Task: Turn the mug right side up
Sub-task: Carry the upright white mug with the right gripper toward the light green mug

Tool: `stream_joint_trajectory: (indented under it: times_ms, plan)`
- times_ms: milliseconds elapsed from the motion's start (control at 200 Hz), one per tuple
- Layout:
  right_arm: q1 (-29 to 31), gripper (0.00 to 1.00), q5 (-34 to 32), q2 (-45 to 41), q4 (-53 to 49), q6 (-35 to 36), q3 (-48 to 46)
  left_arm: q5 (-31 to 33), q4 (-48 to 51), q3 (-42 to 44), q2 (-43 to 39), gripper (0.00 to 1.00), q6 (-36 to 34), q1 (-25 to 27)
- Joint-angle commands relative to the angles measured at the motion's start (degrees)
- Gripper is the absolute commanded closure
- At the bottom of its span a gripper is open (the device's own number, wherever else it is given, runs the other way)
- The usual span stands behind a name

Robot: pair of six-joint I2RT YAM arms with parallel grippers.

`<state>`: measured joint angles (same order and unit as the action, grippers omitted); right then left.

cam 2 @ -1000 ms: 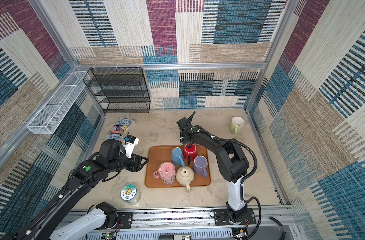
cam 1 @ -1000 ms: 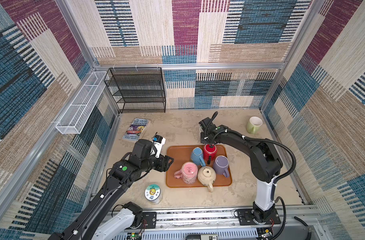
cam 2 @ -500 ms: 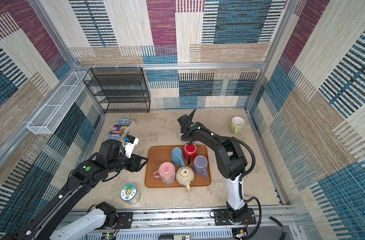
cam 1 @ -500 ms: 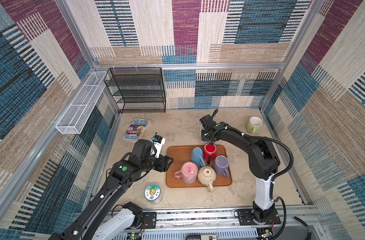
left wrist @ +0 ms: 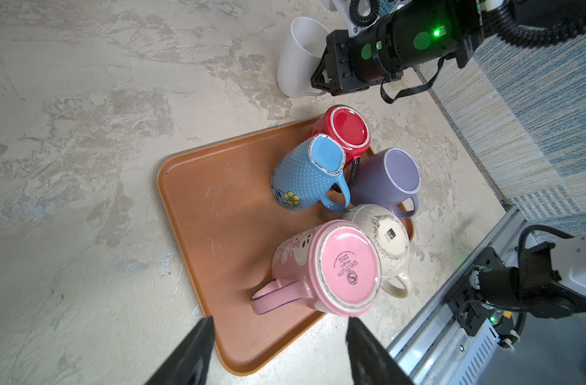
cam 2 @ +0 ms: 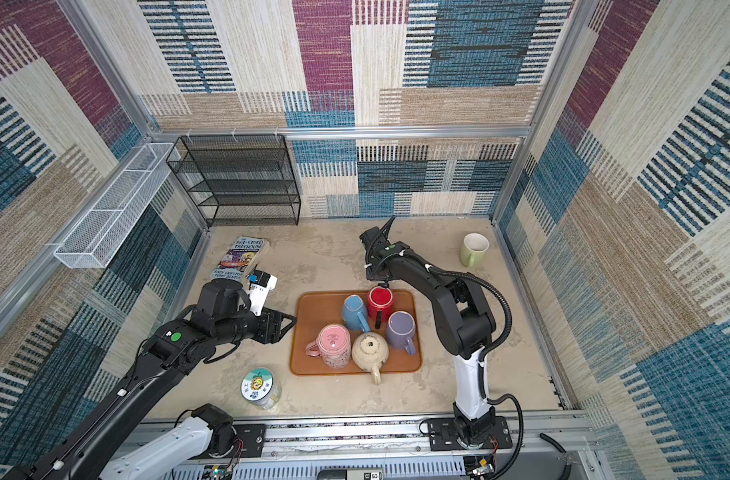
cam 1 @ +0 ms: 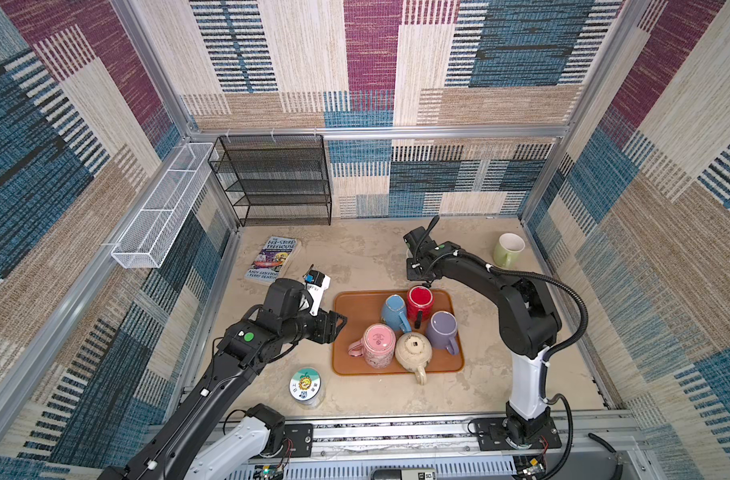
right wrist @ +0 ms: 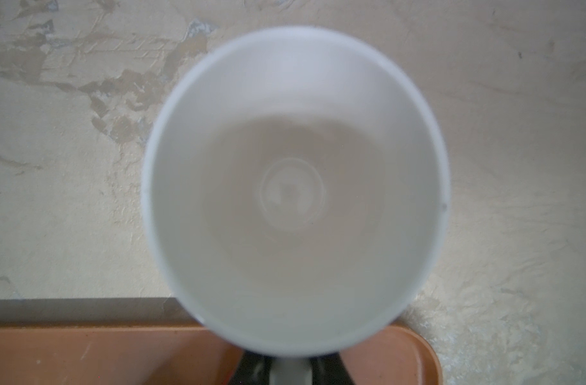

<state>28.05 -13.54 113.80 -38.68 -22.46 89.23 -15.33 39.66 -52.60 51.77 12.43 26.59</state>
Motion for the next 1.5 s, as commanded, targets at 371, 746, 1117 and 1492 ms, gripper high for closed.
stream_joint_trajectory:
  times_ms: [371,746,1117,1492]
  plan:
    - [-7.42,1.00,-0.33,-13.83,3.06,9.92,-8.21,-2.16,-1.34,0.27,0.25,0.33,-0.12,-0.13]
    - [-17.52,1.00,2.93,-20.62,6.19,15.95,-17.18,-2.77,-1.52,0.39,1.00,0.33,-0.03,-0.13]
    - [-23.37,1.00,5.00,-18.85,10.15,17.05,-19.76,-1.90,-1.43,0.48,1.69,0.33,-0.10,-0.13]
    - [-25.28,1.00,5.10,-15.09,12.16,18.59,-20.53,-1.27,-0.99,0.23,2.62,0.33,-0.25,-0.18]
